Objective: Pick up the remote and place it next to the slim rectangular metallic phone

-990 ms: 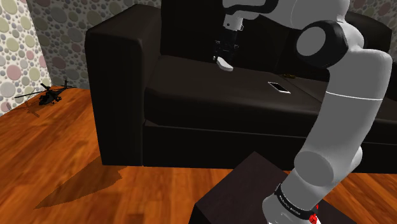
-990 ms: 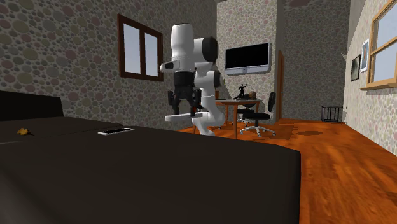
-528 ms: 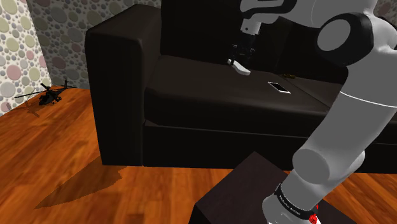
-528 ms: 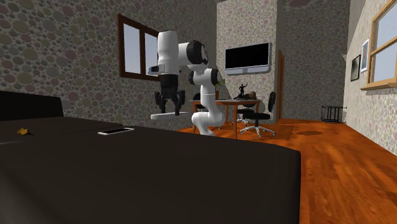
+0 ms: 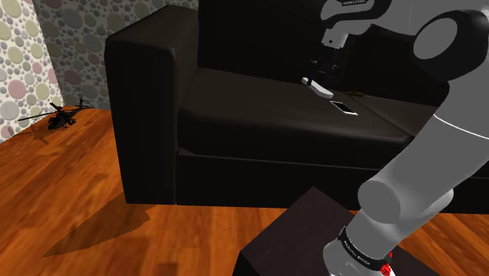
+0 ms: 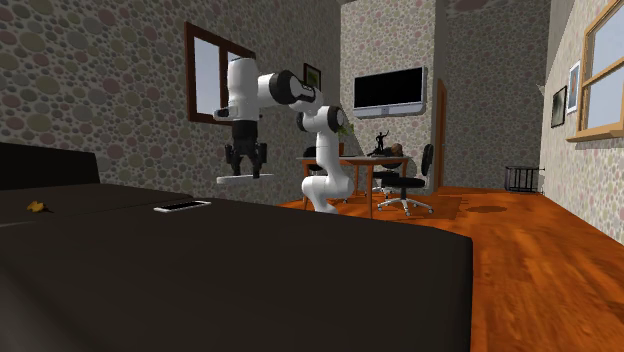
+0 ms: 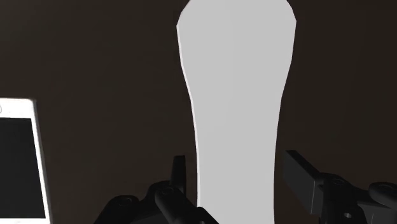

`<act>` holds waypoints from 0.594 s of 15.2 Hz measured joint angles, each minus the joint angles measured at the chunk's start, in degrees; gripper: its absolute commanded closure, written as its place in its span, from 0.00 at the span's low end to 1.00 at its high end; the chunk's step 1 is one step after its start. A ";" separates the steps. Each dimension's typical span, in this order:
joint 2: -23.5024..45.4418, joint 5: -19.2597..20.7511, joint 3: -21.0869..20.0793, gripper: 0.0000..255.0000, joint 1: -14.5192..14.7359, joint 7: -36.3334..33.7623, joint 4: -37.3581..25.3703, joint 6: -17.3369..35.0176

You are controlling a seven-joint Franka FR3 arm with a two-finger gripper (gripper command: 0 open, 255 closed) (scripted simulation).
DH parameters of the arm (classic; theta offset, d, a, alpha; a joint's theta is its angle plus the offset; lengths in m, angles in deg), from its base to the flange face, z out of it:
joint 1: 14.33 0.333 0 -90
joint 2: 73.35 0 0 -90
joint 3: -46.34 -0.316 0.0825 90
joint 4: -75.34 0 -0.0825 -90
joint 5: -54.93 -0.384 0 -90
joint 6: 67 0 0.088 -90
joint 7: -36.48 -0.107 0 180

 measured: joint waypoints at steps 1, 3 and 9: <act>-0.10 0.03 0.77 1.00 -0.75 1.47 -0.10 -0.21; -1.16 0.30 2.03 1.00 -1.96 3.93 1.33 0.16; -2.28 0.81 6.17 1.00 -5.71 11.74 2.07 -0.34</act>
